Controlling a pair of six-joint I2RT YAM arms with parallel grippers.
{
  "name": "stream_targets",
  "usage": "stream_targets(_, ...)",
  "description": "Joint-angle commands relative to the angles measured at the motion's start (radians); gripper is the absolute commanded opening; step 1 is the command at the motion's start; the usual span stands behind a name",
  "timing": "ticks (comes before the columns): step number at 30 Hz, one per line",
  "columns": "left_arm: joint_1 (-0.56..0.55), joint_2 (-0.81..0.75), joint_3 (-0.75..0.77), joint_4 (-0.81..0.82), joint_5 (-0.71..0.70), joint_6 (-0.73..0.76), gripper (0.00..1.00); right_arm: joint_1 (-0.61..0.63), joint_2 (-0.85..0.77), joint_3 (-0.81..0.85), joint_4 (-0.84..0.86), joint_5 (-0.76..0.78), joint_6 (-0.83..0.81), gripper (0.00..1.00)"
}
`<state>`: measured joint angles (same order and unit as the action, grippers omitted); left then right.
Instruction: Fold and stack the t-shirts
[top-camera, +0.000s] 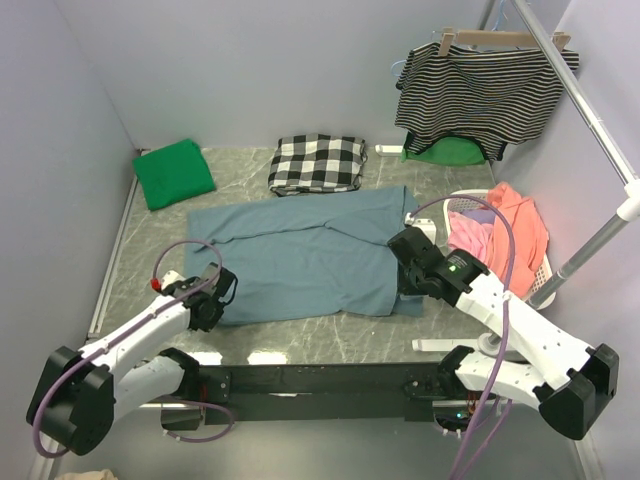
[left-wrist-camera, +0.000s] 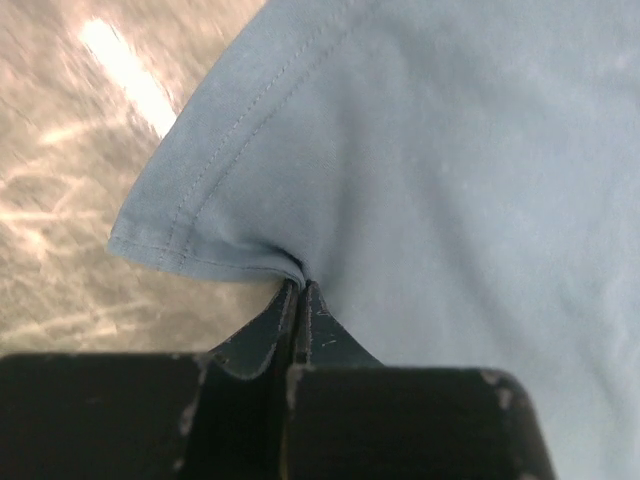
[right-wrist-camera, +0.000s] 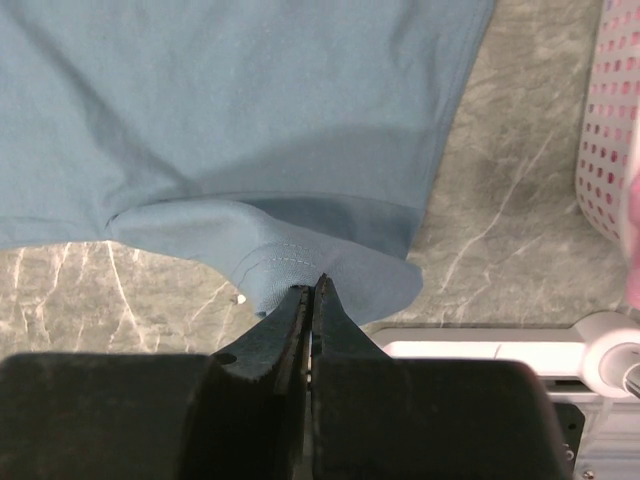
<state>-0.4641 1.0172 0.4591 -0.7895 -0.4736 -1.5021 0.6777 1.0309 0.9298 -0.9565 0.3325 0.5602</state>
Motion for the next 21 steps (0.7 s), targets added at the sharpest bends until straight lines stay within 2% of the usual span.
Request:
stream_targets(1, -0.019, -0.064, 0.025, -0.063, 0.064, 0.029, 0.01, -0.018, -0.038, 0.052, -0.002, 0.069, 0.015, 0.00)
stream_targets(6, -0.019, -0.092, 0.113, -0.096, 0.026, 0.078, 0.01, -0.053, 0.012, 0.057, 0.021, 0.088, -0.006, 0.00)
stream_targets(15, -0.007, 0.115, 0.266, -0.059, -0.028, 0.201, 0.06, -0.101, 0.136, 0.105, 0.120, 0.083, -0.078, 0.00)
stream_targets(21, 0.120, 0.202, 0.314, 0.009, -0.013, 0.336, 0.10, -0.139, 0.238, 0.156, 0.169, 0.083, -0.120, 0.00)
